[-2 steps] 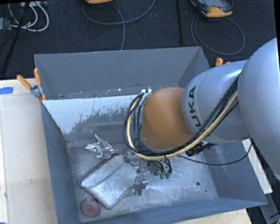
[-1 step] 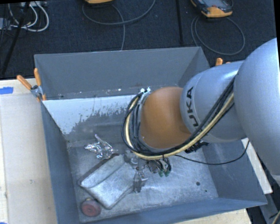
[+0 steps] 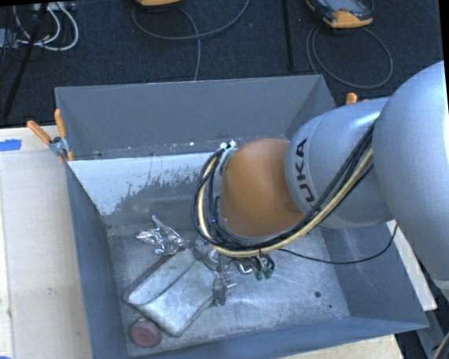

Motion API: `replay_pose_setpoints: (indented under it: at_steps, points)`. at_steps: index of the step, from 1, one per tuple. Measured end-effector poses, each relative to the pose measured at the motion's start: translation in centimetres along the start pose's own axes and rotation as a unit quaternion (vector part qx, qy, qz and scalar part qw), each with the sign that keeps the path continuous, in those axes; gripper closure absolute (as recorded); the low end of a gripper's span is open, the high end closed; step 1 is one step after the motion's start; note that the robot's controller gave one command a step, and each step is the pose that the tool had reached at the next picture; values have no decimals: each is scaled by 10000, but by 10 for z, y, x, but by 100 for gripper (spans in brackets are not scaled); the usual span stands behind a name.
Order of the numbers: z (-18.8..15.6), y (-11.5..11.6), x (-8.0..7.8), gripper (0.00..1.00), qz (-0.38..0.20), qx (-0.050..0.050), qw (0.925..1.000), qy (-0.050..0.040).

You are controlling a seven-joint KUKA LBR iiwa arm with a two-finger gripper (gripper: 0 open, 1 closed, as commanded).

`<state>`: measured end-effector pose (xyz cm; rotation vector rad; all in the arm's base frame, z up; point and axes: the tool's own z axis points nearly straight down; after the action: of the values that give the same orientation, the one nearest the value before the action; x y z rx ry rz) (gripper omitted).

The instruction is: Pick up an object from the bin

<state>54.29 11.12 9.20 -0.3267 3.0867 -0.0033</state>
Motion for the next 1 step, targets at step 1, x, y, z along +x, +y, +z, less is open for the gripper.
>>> replay_pose_setpoints:
  at_steps: [1]
  points:
    - [5, 33, -7, 0, 981, -4, 9952, 6]
